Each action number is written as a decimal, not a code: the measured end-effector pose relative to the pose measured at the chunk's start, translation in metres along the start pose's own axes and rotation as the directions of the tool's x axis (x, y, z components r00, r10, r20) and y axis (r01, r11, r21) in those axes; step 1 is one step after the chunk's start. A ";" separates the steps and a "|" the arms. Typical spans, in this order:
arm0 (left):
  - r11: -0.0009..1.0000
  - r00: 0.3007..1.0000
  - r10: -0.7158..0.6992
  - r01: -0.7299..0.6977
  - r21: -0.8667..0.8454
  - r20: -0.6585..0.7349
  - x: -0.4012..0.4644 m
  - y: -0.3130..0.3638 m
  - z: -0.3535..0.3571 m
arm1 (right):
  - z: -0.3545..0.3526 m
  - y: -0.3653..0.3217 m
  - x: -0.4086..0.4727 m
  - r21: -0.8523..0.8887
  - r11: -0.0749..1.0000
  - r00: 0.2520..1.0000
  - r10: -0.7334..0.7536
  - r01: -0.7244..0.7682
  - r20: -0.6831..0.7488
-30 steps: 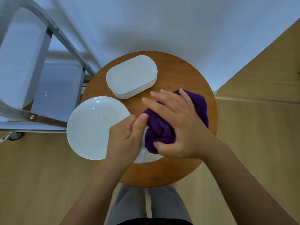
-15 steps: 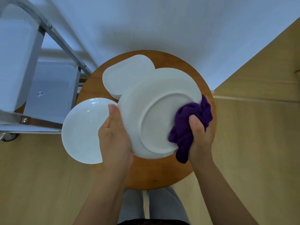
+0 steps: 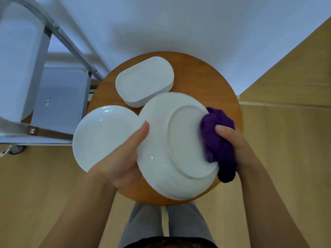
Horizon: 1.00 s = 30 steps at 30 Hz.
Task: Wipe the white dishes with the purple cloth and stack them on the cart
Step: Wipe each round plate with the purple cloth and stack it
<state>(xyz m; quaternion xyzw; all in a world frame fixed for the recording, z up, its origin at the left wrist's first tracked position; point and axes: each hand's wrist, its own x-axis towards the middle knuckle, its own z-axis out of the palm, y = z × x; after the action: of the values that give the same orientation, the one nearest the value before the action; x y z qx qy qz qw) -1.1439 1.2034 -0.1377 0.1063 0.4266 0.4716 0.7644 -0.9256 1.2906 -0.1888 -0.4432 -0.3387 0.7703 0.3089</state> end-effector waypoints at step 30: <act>0.831 0.967 0.251 -0.193 0.522 -0.042 0.010 -0.053 0.020 | 0.038 -0.001 -0.002 0.410 0.869 0.875 -0.052 0.277 -0.482</act>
<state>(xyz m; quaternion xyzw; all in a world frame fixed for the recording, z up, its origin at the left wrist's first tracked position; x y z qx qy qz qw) -1.0933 1.1882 -0.1605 0.3293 0.5625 0.4312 0.6239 -0.9587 1.2802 -0.1733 -0.4921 -0.0987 0.6729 0.5434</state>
